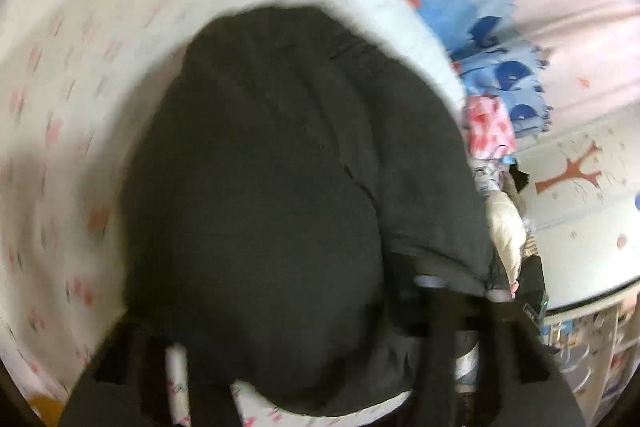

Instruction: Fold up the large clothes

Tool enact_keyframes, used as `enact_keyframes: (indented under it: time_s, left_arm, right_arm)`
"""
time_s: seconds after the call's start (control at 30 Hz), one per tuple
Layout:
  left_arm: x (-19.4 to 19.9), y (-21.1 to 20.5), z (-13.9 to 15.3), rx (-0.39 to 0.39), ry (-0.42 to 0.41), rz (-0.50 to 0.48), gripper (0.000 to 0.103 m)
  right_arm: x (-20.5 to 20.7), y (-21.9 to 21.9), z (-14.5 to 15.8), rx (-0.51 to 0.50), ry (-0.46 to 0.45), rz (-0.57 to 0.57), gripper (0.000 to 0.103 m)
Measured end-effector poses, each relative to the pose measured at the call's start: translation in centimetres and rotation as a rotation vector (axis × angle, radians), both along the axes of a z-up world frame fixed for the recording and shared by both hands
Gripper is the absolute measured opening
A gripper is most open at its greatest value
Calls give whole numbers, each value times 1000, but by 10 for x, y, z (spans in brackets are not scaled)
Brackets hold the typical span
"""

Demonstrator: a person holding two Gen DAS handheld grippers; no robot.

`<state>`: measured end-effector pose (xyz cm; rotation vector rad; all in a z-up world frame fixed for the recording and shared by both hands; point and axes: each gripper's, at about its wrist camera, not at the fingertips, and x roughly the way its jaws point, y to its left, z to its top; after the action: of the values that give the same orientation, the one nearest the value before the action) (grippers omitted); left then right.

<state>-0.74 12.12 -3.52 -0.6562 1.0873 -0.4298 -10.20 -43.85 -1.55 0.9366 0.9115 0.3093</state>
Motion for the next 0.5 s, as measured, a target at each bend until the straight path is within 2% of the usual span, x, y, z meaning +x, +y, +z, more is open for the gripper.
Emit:
enact_keyframes:
  time_s: [0.07,0.13,0.2,0.27,0.3,0.33,0.37,0.43,0.47,0.5]
  left_arm:
    - [2,-1,33,-6,-96,1,32]
    - [-3,3,57,-8,-164,1,32]
    - [-8,8,59,8,-168,-3,32]
    - [-12,8,36,63,-96,-50,34]
    - [-13,10,20,88,-42,-78,37]
    - [-17,14,-2,97,27,-93,45]
    - [-22,21,-14,67,53,-87,50]
    - [-31,40,-22,-8,59,-55,54]
    - [-33,48,-21,-23,54,-37,60]
    - [-35,53,-20,-26,52,-18,66]
  right_arm:
    - [7,3,34,-39,-91,-6,19]
    - [3,2,55,-60,-148,-10,19]
    - [-6,4,55,-133,-116,17,19]
    - [-17,9,26,-214,13,81,22]
    - [-22,9,8,-226,84,113,28]
    - [-29,7,-7,-223,137,122,30]
    - [-40,0,-17,-177,142,107,34]
    - [-54,-14,-16,-119,103,55,47]
    - [-58,-24,-12,-110,83,9,65]
    - [-58,-32,-9,-105,71,-17,78]
